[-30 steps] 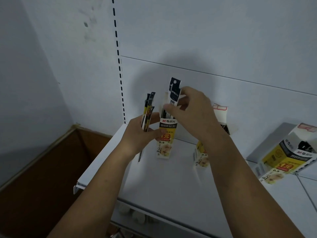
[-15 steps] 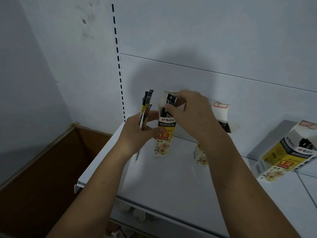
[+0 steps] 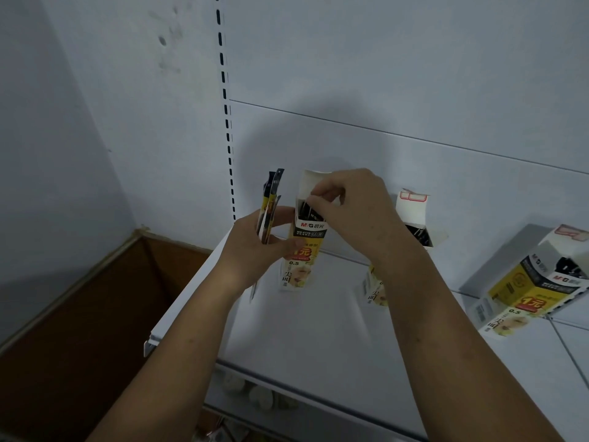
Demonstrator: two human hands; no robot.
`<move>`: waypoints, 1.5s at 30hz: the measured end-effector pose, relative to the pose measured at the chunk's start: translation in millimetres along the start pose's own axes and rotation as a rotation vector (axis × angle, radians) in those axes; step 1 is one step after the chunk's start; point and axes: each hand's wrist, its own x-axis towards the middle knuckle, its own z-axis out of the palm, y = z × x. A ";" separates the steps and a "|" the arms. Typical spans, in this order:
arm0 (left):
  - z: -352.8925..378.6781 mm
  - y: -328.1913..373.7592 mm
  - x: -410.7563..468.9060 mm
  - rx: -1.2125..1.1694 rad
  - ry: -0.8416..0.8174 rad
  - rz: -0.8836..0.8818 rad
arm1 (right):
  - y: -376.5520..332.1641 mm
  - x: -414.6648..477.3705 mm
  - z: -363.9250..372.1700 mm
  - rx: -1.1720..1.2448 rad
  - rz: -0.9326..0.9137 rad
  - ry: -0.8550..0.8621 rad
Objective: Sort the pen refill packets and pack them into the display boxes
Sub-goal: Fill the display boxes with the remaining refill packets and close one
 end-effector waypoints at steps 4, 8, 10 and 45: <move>1.7 0.1 -0.9 0.012 0.023 -0.004 | -1.9 -0.8 5.8 -0.044 0.067 -0.095; 1.4 0.2 -2.7 0.026 0.040 -0.015 | -3.9 -0.6 2.7 -0.034 0.065 -0.069; -2.5 -2.4 -3.7 0.048 0.067 -0.037 | -3.7 -4.2 1.7 -0.027 0.021 0.009; -21.4 4.2 -33.7 -0.616 -0.533 -0.217 | -17.0 -64.0 36.5 0.679 0.080 0.067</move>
